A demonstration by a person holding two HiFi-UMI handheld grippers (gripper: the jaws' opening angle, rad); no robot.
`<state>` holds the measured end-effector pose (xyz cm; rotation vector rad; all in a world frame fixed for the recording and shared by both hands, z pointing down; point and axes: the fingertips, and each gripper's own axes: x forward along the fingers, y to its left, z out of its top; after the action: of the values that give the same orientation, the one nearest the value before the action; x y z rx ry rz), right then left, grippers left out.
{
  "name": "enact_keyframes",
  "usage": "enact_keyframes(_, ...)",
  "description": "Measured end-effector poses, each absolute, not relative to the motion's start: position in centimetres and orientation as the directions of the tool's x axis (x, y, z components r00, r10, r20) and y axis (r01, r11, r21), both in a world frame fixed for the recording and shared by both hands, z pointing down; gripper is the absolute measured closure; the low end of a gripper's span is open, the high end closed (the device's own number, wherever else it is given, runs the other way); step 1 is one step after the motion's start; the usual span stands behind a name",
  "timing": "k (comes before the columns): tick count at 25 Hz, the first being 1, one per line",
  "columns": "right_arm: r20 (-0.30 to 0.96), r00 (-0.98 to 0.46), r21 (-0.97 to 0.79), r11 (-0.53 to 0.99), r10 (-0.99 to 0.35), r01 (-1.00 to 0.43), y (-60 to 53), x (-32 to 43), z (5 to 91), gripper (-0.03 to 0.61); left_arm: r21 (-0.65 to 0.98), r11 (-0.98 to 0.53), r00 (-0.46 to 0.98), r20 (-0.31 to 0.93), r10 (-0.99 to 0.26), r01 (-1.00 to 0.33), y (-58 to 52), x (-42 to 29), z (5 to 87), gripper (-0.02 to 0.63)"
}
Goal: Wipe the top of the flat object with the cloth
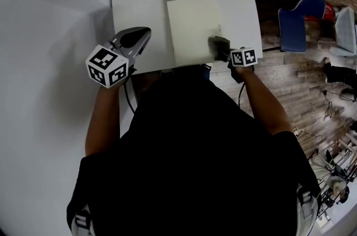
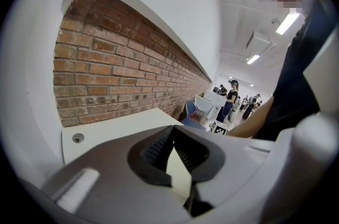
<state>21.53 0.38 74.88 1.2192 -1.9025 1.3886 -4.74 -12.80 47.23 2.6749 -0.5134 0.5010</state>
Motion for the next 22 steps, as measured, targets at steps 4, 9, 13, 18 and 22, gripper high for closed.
enact_keyframes(4, 0.799, -0.465, -0.484, 0.052, -0.38, -0.874, 0.5, 23.0, 75.1, 0.569, 0.289, -0.865, 0.871, 0.406, -0.278, -0.411, -12.7, -4.7, 47.3, 0.612)
enact_keyframes(9, 0.804, -0.453, -0.481, 0.027, -0.386, -0.876, 0.6, 23.9, 75.4, 0.568, 0.288, -0.865, 0.871, 0.406, -0.279, -0.411, -12.7, -4.7, 47.3, 0.612)
enact_keyframes(13, 0.804, -0.45, -0.482, 0.017, -0.388, -0.876, 0.6, 24.0, 75.5, 0.569, 0.289, -0.865, 0.871, 0.405, -0.278, -0.411, -12.7, -4.7, 47.4, 0.612)
enact_keyframes(18, 0.804, -0.451, -0.484, 0.014, -0.387, -0.875, 0.6, 24.0, 75.5, 0.569, 0.291, -0.864, 0.871, 0.405, -0.278, -0.411, -12.7, -4.7, 47.4, 0.612)
enact_keyframes(22, 0.806, -0.447, -0.482, 0.011, -0.388, -0.876, 0.5, 24.0, 75.5, 0.568, 0.29, -0.866, 0.872, 0.406, -0.275, -0.408, -12.7, -4.5, 47.3, 0.612)
